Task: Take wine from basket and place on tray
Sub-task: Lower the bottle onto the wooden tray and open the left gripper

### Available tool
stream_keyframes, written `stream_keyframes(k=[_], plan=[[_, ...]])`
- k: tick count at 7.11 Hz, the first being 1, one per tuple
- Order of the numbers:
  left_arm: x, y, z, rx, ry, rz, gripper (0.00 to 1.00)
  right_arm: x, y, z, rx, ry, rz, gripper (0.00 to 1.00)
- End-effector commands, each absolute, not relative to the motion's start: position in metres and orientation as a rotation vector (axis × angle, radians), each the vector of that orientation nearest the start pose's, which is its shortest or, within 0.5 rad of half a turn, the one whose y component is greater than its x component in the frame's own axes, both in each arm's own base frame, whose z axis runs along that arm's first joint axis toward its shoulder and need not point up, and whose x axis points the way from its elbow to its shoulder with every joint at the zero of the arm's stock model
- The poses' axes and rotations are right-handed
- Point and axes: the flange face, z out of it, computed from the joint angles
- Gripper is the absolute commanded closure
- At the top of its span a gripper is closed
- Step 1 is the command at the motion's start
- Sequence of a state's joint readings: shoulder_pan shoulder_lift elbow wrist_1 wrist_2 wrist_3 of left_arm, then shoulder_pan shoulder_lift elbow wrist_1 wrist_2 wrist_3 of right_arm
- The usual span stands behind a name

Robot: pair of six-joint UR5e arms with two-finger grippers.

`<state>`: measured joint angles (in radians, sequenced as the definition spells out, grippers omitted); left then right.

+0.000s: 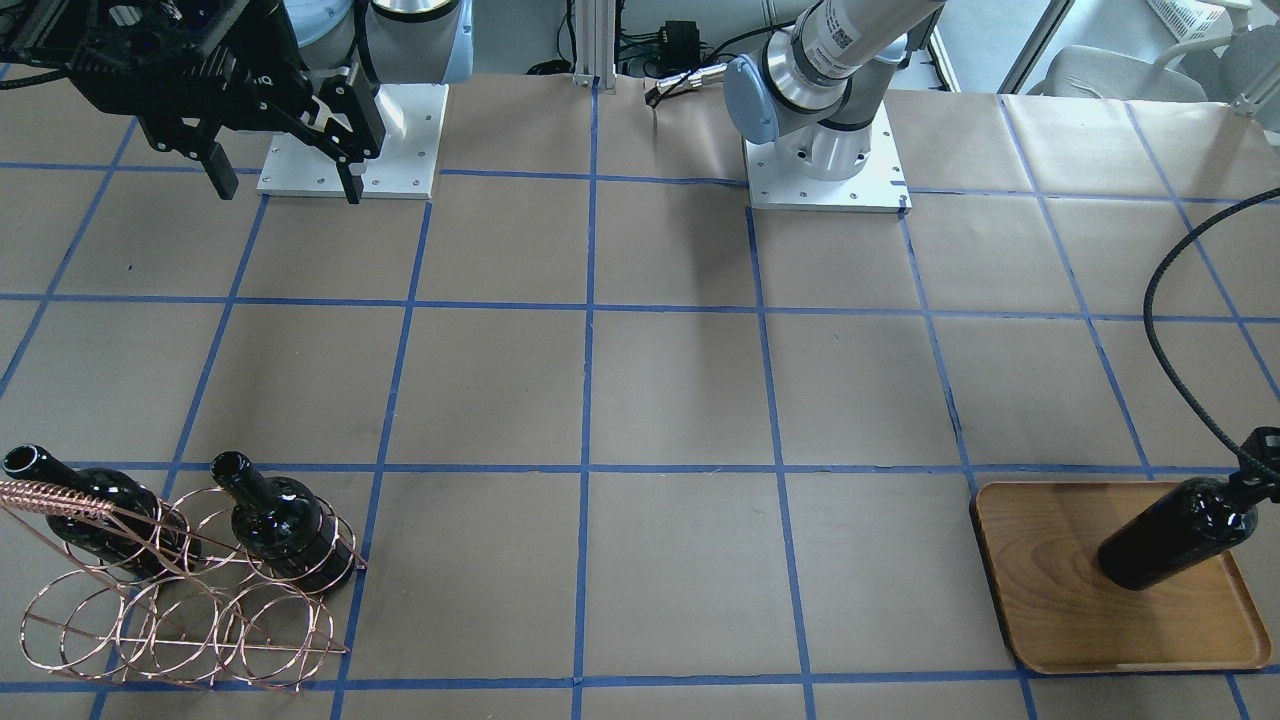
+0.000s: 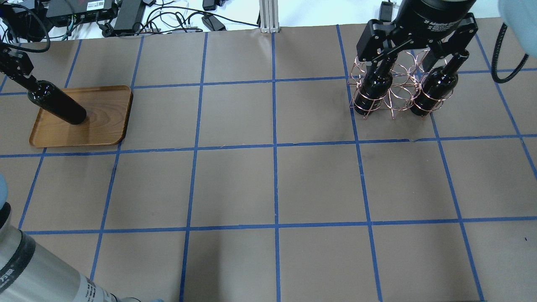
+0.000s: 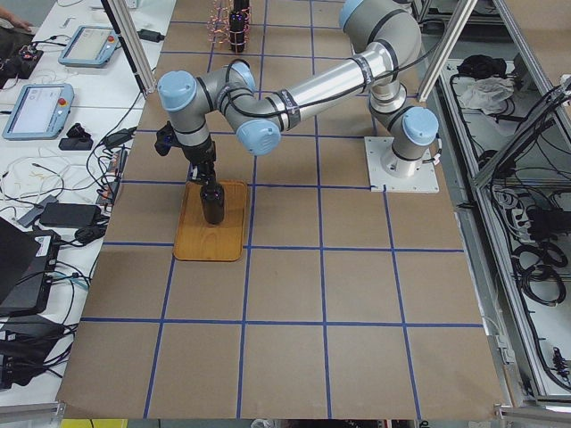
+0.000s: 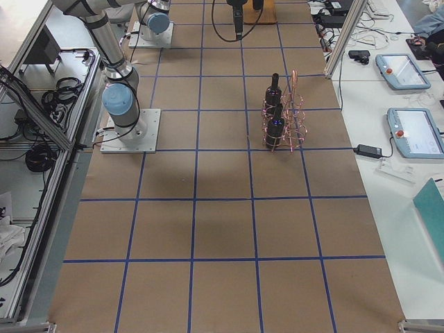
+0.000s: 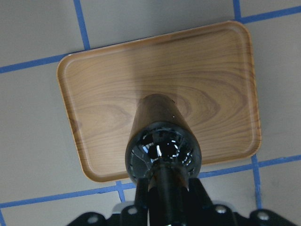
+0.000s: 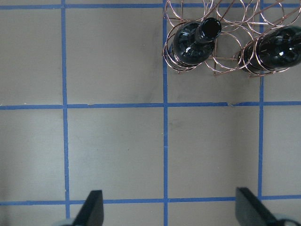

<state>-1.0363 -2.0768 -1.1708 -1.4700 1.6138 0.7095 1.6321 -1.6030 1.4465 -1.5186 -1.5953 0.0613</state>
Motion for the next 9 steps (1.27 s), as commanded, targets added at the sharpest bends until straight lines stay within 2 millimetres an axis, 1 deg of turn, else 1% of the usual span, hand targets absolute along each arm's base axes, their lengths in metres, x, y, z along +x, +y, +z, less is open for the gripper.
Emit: stream_keyframes(k=[1,2,3,4,5,6,7,8,9], plan=[[0.244,-0.667,0.386,0.271,3.111,0.038,1.0,0.16,-0.474,0.56,0.002,3.155,-0.167,0.0],[0.243,-0.667,0.385,0.274,3.119,0.035,0.96,0.16,-0.474,0.56,0.002,3.157,-0.167,0.0],[0.244,-0.668,0.384,0.276,3.119,0.035,0.44,0.16,-0.474,0.56,0.002,3.157,-0.167,0.0],[0.243,-0.667,0.387,0.276,3.116,0.033,0.0,0.16,-0.474,0.56,0.002,3.157,-0.165,0.0],[0.241,-0.662,0.398,0.272,3.106,0.027,0.0,0.16,-0.474,0.56,0.002,3.157,-0.165,0.0],[0.231,-0.655,0.414,0.278,3.093,0.019,0.0,0.16,-0.474,0.56,0.002,3.157,-0.167,0.0],[0.214,-0.641,0.435,0.296,3.1,0.039,0.0,0.16,-0.474,0.56,0.002,3.157,-0.167,0.0],[0.192,-0.62,0.457,0.316,3.106,0.044,0.0,0.16,-0.474,0.56,0.002,3.157,-0.167,0.0],[0.157,-0.597,0.474,0.288,3.113,0.018,0.0,0.16,-0.474,0.56,0.002,3.157,-0.167,0.0]])
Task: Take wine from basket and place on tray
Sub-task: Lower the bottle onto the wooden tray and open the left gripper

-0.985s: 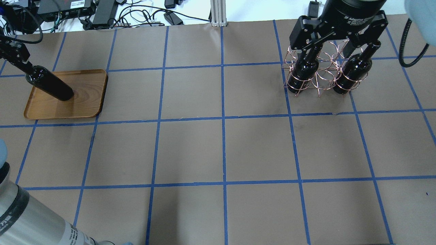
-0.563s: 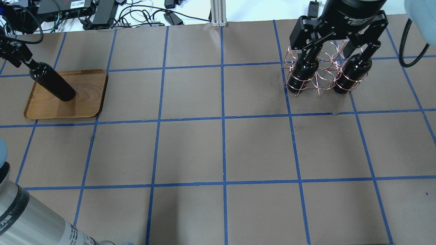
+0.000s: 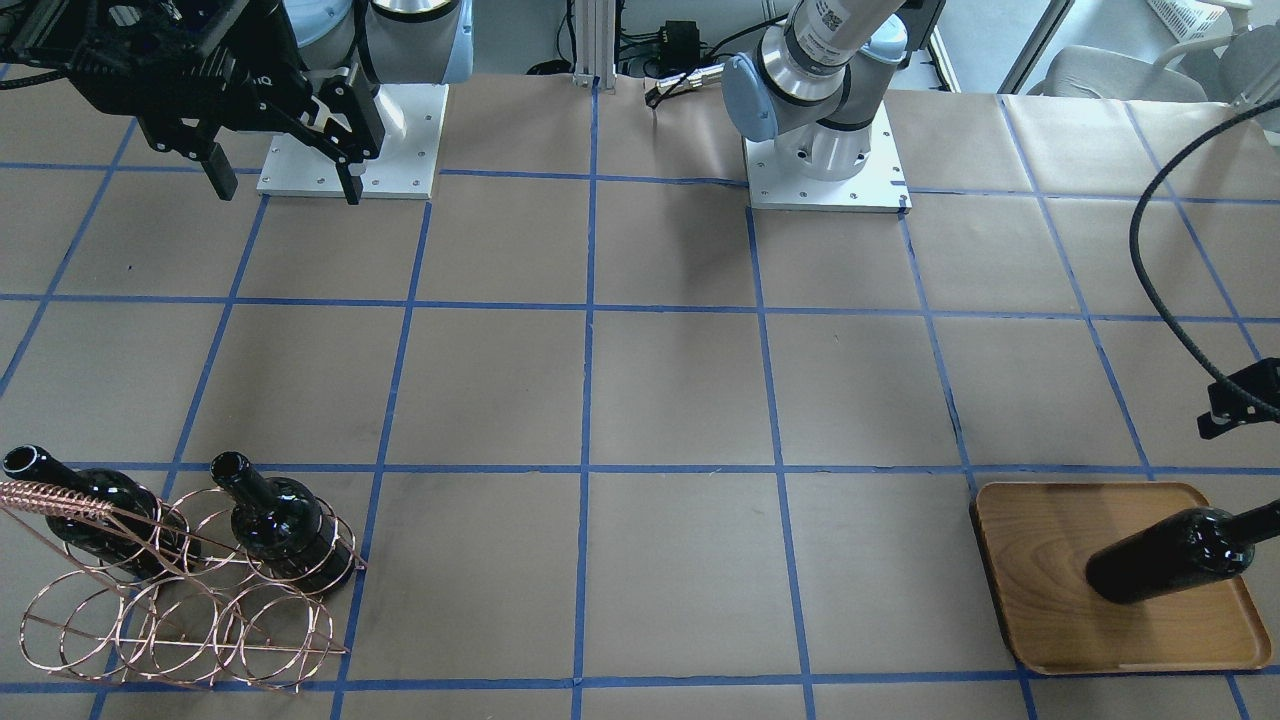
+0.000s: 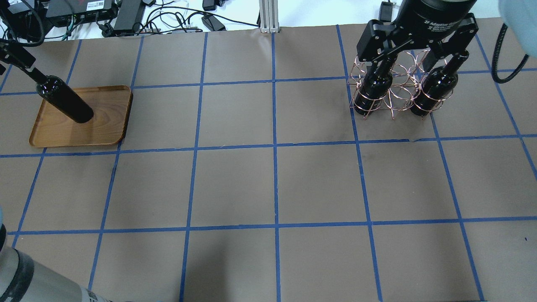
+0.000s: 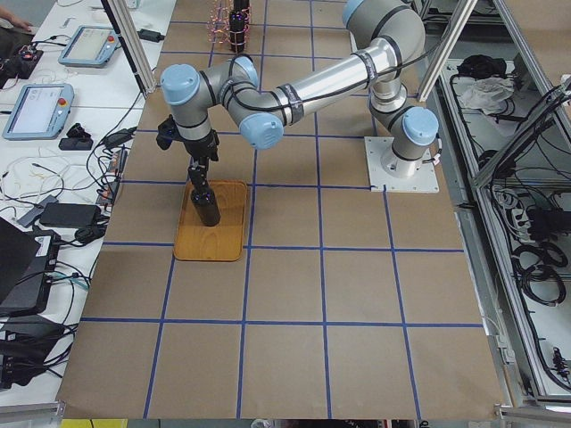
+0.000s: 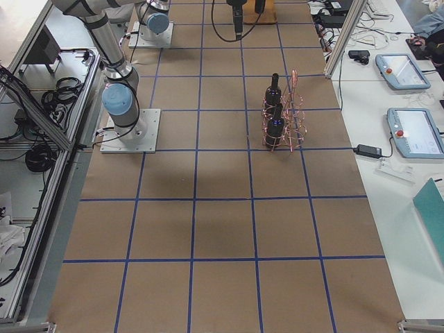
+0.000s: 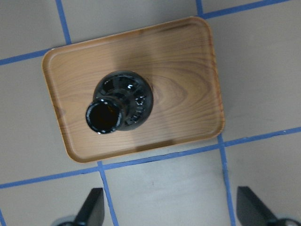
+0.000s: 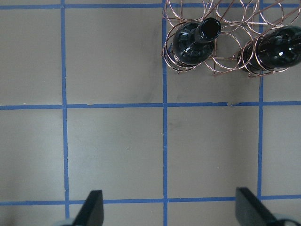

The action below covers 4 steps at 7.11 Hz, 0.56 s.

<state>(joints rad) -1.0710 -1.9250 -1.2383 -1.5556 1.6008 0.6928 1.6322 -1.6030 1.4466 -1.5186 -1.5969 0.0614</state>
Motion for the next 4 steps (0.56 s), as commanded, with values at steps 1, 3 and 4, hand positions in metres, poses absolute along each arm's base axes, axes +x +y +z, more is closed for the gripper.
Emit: stream_keyframes(k=[1,3,4], plan=[[0.111,-0.572,0.493,0.126,3.123,0.01,0.0,0.16,-0.474,0.56,0.002,3.157,-0.167,0.0],[0.0,-0.541,0.526,0.062,3.112,-0.062,0.0,0.16,-0.474,0.56,0.002,3.157,-0.167,0.0],[-0.041,-0.536,0.534,0.116,3.113,-0.138,0.0,0.16,-0.474,0.56,0.002,3.157,-0.167,0.0]])
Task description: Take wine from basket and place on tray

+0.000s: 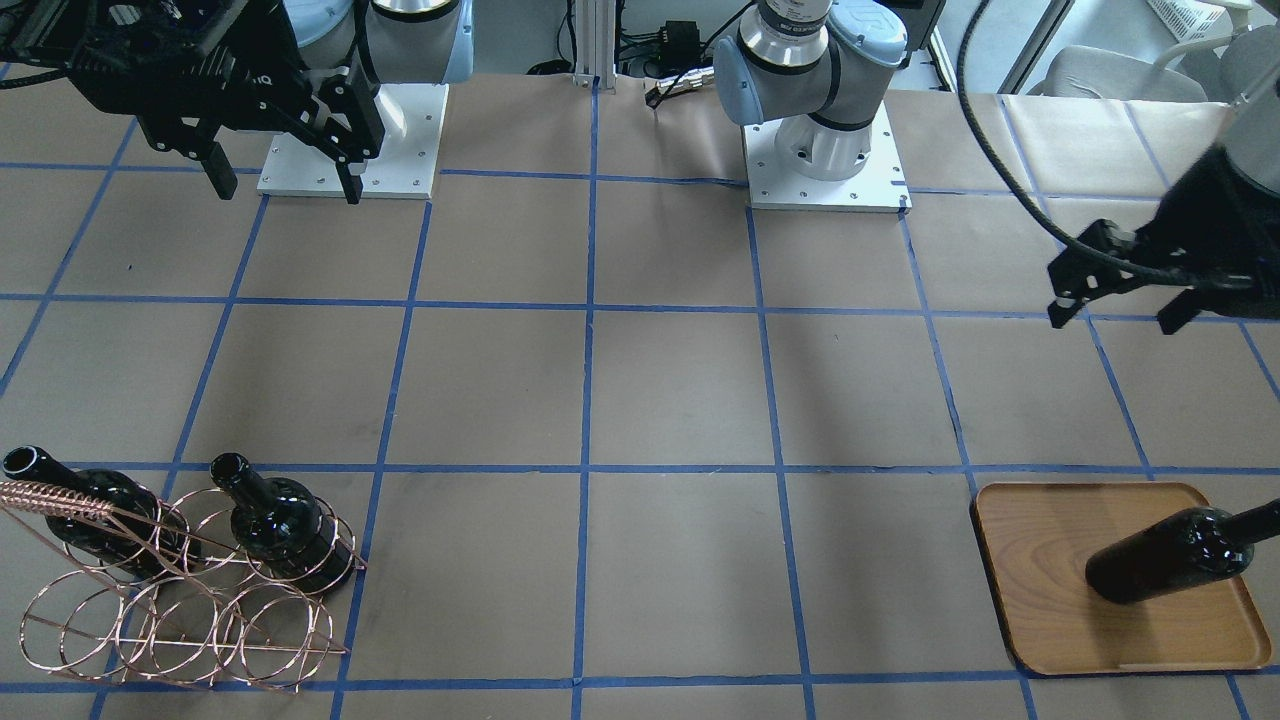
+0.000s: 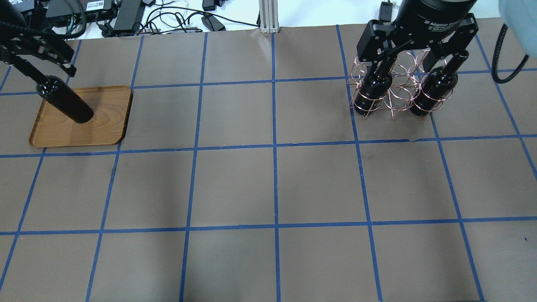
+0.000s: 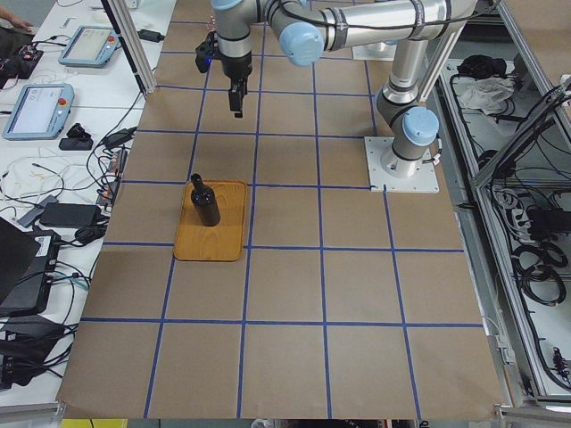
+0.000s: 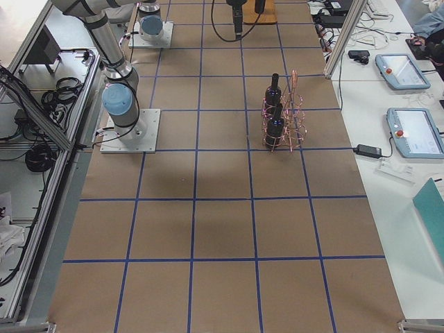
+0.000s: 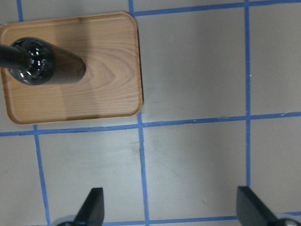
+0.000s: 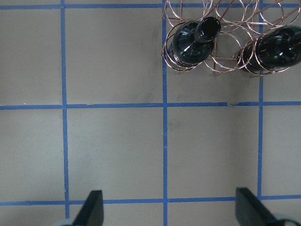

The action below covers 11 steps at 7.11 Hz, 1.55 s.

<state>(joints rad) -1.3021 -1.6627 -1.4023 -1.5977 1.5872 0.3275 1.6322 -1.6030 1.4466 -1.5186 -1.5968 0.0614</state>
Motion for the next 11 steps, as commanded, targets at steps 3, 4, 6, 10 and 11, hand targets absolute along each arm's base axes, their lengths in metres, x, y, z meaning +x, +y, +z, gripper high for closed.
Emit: stream_keyframes(k=[3,4,6,10,11], plan=[[-0.106,-0.513,0.539,-0.013,3.122,-0.191,0.0,0.16,-0.474,0.56,0.002,3.157,-0.165,0.0],[-0.108,-0.506,0.538,-0.01,3.125,-0.146,0.0,0.16,-0.474,0.56,0.002,3.157,-0.167,0.0],[-0.107,-0.5,0.542,-0.01,3.124,-0.136,0.0,0.16,-0.474,0.56,0.002,3.157,-0.165,0.0],[-0.109,-0.488,0.544,-0.01,3.137,-0.067,0.0,0.16,-0.474,0.56,0.002,3.155,-0.164,0.0],[-0.109,-0.488,0.543,-0.01,3.139,-0.065,0.0,0.16,-0.474,0.56,0.002,3.158,-0.165,0.0]])
